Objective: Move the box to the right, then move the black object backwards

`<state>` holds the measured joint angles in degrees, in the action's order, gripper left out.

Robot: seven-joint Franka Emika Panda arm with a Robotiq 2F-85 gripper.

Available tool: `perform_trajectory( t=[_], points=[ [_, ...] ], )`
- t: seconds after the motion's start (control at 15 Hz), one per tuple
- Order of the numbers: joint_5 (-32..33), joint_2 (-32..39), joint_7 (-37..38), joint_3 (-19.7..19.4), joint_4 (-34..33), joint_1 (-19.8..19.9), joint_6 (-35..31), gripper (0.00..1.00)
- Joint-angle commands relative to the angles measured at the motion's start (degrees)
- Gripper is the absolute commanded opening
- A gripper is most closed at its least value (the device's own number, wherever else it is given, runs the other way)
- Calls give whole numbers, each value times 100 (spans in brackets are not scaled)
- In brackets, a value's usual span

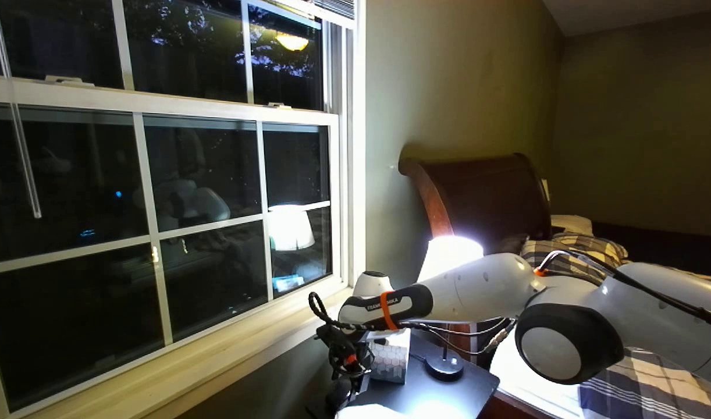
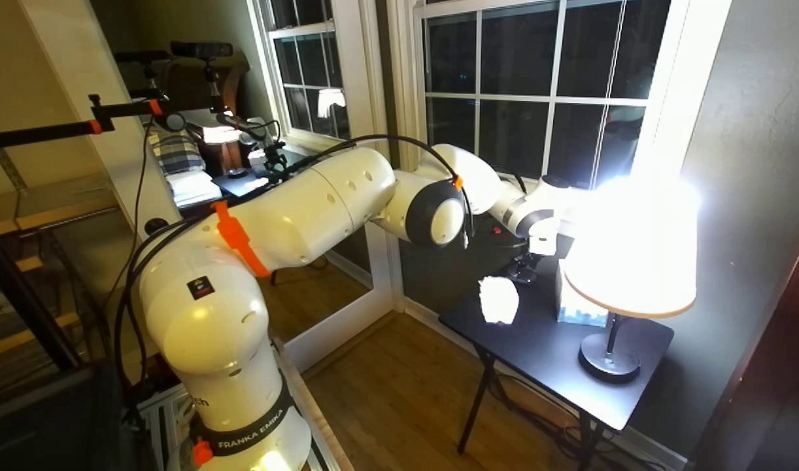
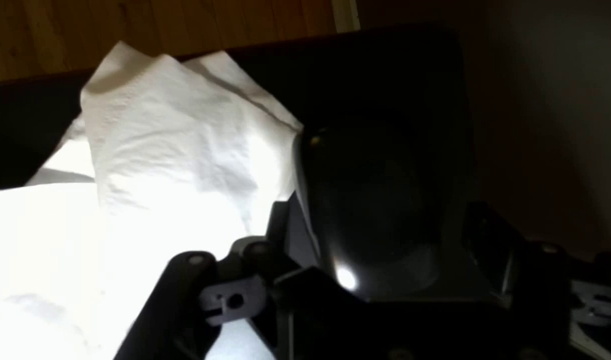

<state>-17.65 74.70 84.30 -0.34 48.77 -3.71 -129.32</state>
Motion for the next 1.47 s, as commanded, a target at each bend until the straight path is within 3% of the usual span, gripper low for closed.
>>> perform_trajectory(
  t=[0.0, 0.4, 1.4],
  points=[
    [214, 104, -111, 64, -299, 19, 264, 100],
    [306, -683, -1436, 93, 497, -75, 639, 100],
    [268, -4027, -6536, 248, 4258, 353, 938, 100]
  ],
)
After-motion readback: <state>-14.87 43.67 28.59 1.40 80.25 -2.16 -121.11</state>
